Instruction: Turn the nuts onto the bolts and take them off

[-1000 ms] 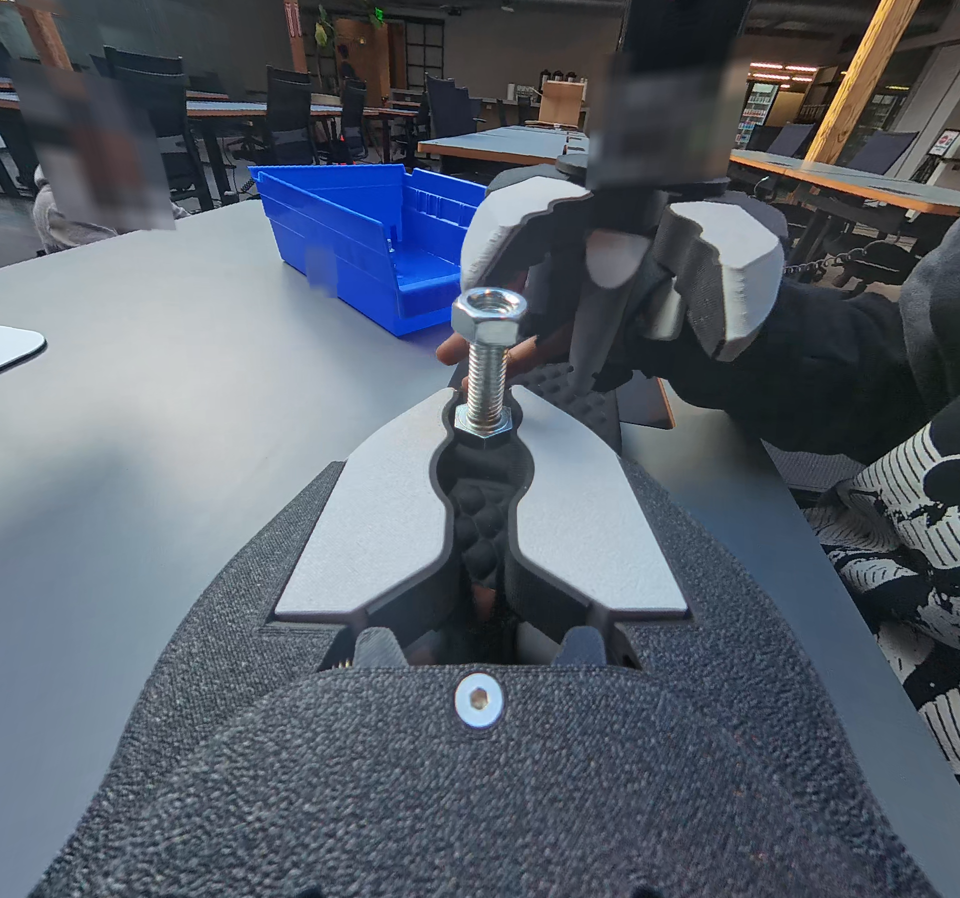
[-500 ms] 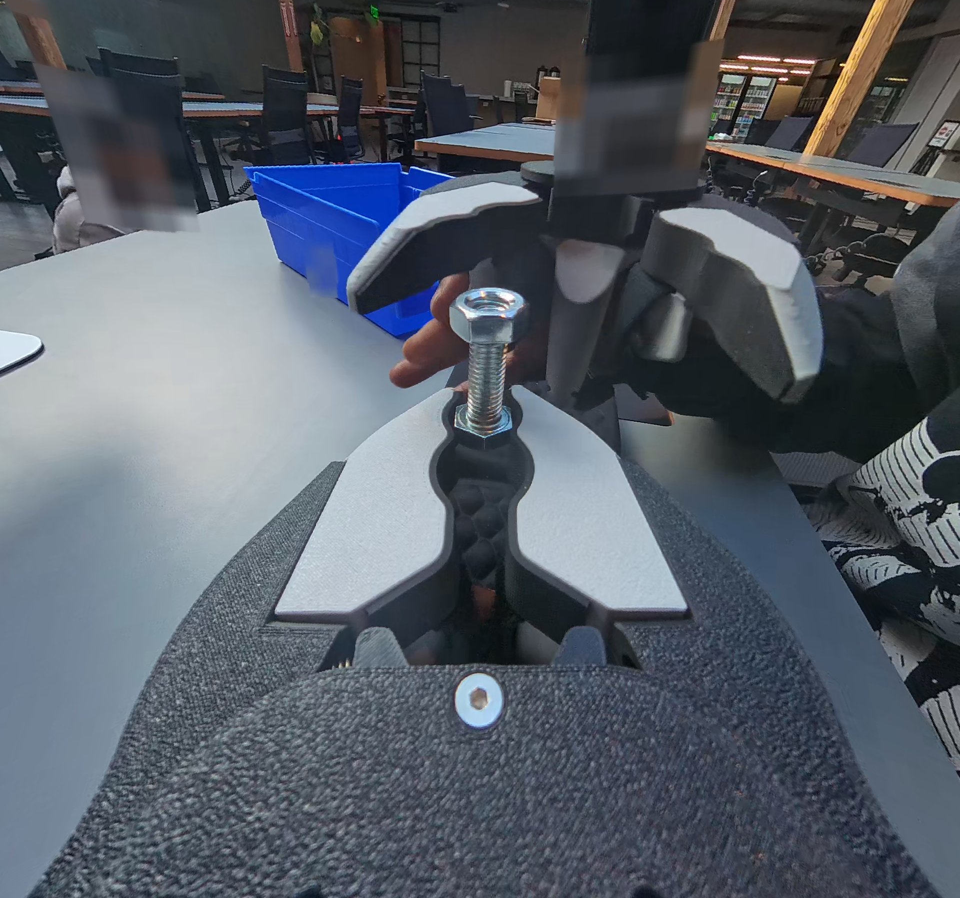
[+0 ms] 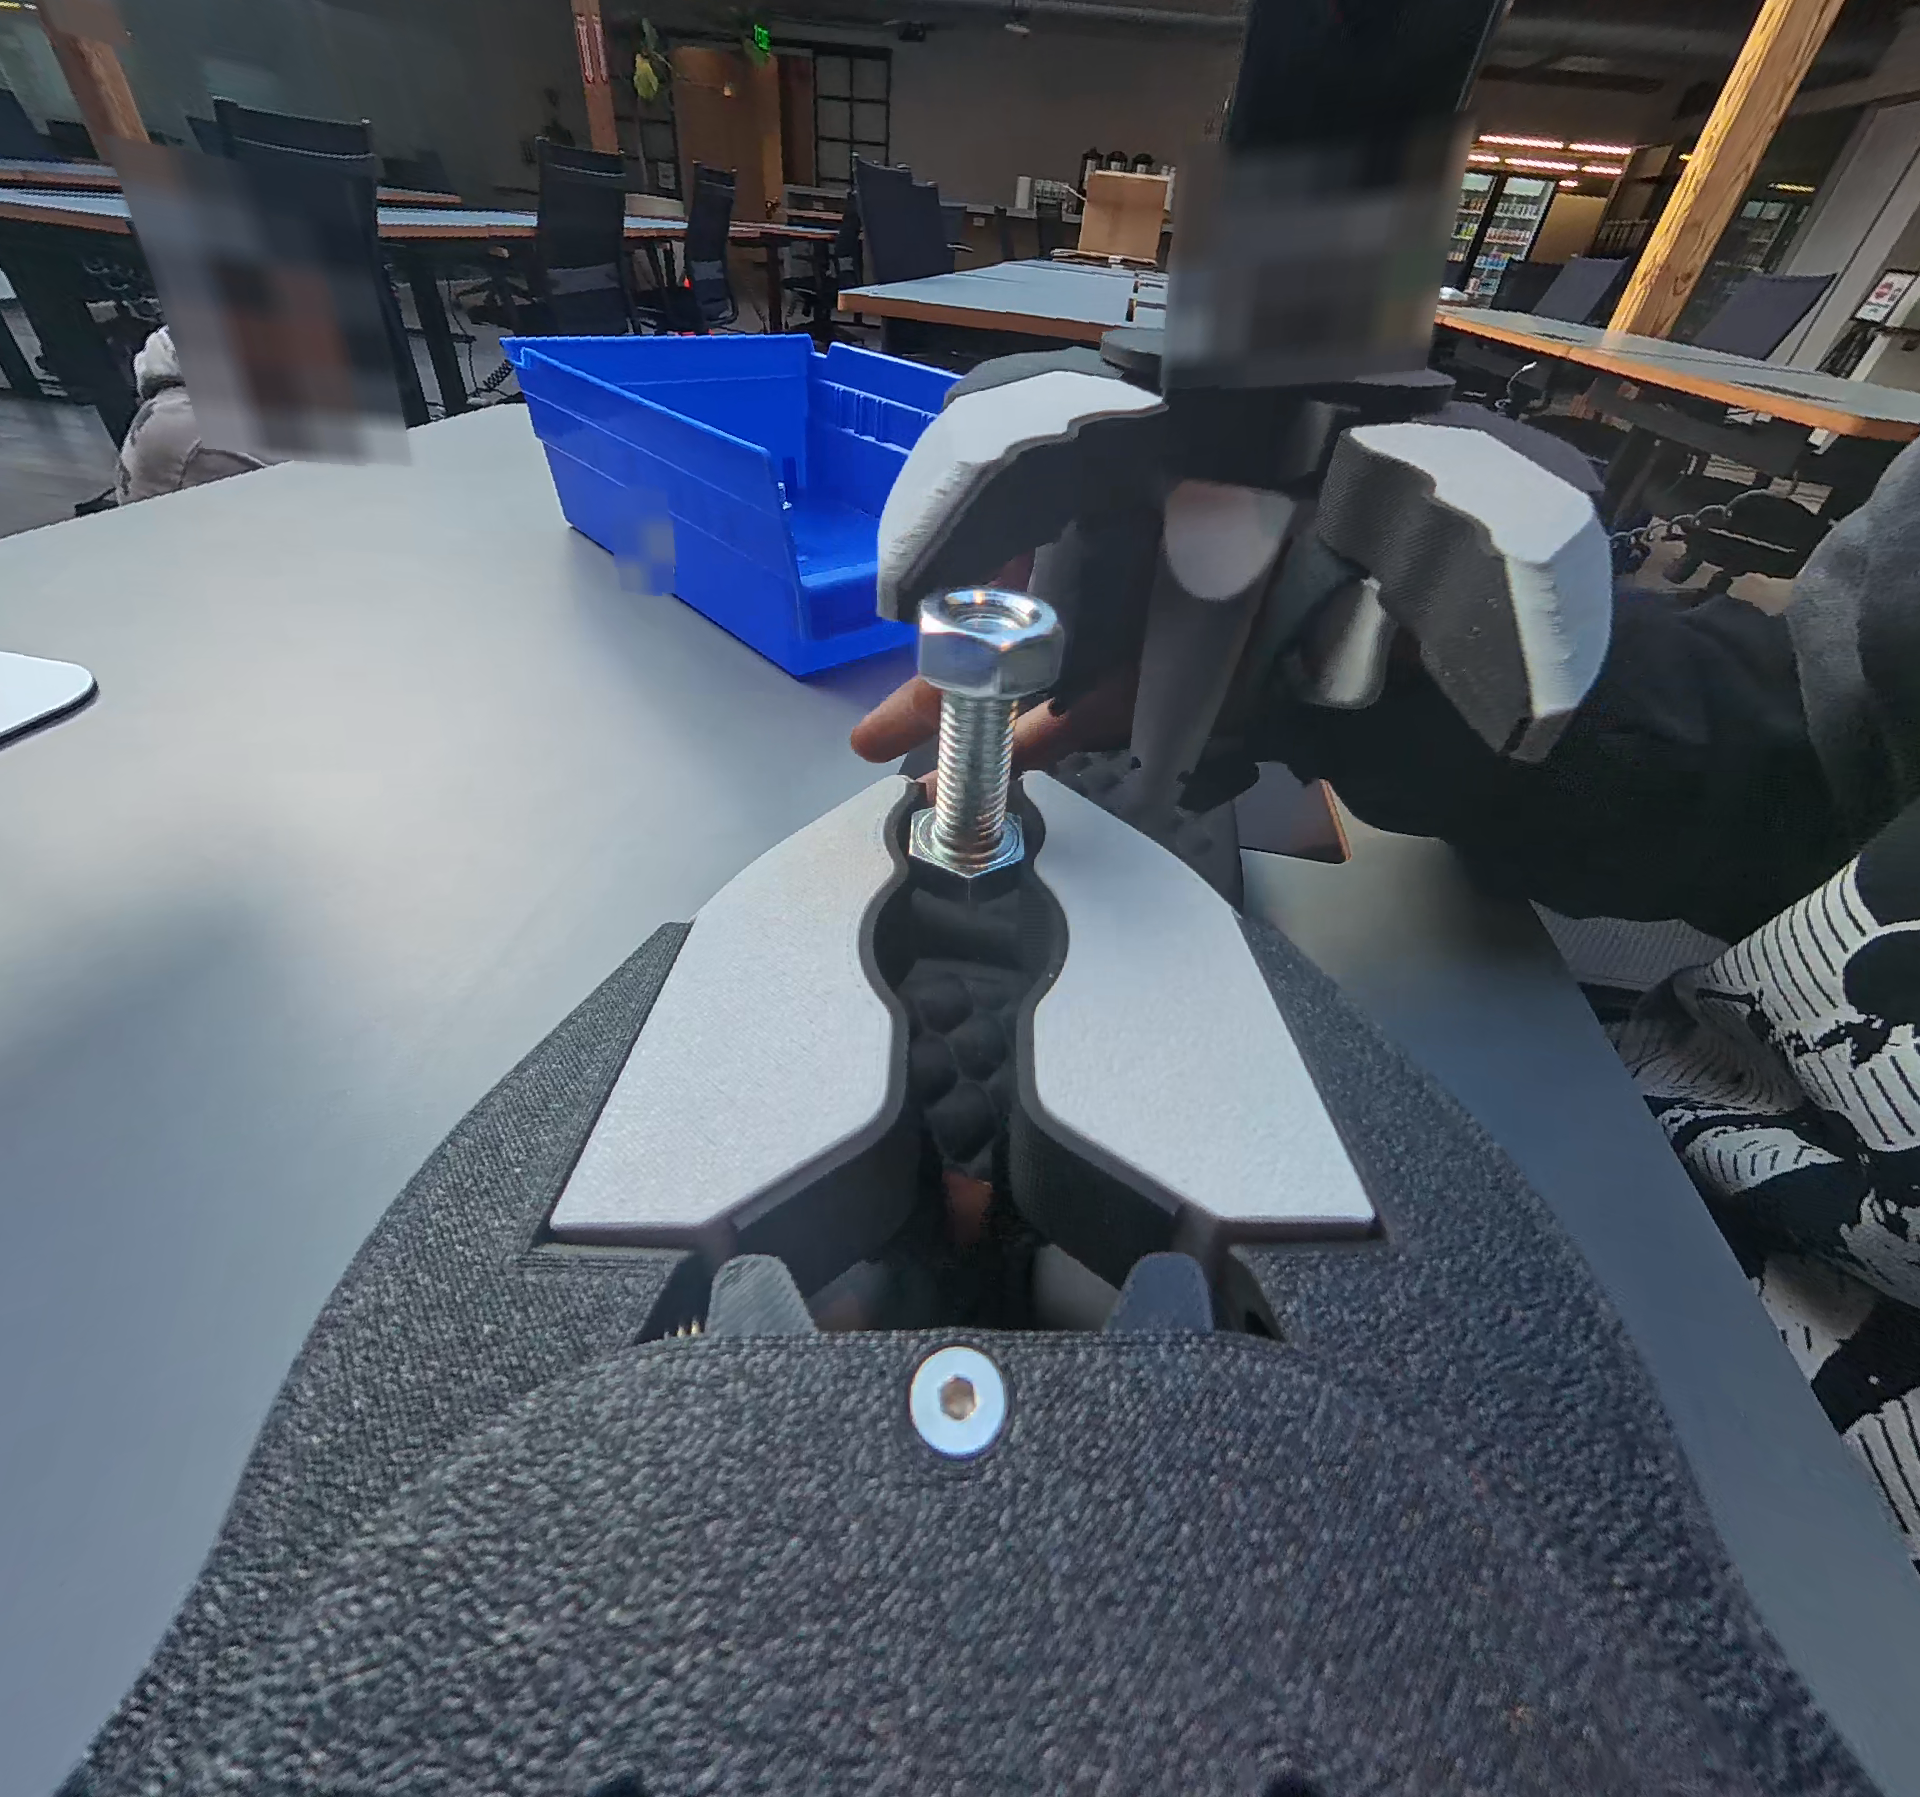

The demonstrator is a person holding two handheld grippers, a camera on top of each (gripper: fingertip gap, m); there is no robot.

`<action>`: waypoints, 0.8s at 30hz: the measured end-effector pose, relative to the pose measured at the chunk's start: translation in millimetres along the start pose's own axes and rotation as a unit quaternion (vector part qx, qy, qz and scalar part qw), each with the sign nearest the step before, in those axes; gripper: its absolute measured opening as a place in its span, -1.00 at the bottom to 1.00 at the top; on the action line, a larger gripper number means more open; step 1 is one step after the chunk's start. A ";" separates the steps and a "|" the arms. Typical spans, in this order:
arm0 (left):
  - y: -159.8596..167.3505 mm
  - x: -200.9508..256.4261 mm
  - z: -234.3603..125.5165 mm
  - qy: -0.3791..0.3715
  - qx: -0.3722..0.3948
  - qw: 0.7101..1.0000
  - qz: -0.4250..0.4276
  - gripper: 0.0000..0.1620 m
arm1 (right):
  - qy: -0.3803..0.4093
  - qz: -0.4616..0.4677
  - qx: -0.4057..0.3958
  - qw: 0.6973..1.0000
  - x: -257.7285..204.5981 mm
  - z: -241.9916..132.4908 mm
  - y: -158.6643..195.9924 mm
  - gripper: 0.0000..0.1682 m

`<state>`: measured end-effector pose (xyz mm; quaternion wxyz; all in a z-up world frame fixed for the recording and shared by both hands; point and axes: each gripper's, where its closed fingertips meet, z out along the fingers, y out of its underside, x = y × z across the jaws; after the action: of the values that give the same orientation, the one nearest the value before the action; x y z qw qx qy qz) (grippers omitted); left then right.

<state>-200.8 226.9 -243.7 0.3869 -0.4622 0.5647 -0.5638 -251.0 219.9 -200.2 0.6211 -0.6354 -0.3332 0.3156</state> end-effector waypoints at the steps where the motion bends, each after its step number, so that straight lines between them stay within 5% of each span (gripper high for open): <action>1: 0.2 0.1 0.3 -0.001 -0.001 1.000 0.001 -0.82 | 0.002 -0.001 0.000 1.000 -0.2 -2.4 0.1 -0.28; 8: -0.3 -0.6 -0.2 -0.002 0.000 1.000 0.000 -0.81 | 0.001 -0.014 0.006 1.000 -4.9 -15.1 -1.6 -0.84; 10: 0.0 -0.5 0.1 -0.002 -0.001 1.000 0.001 -0.81 | 0.011 -0.017 0.012 1.000 -0.7 -16.6 -3.5 -0.85; 17: 0.8 0.8 0.8 0.001 -0.004 1.000 0.005 -0.82 | 0.009 -0.001 0.006 1.000 9.3 5.0 -0.4 -0.05; 24: 1.5 1.1 1.2 0.003 -0.007 1.000 0.004 -0.82 | -0.035 -0.013 -0.014 0.999 -0.1 25.8 5.2 -0.02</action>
<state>-200.2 225.4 -245.2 0.3843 -0.4606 0.5714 -0.5600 -272.0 234.8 -206.2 0.6039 -0.6281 -0.3672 0.3253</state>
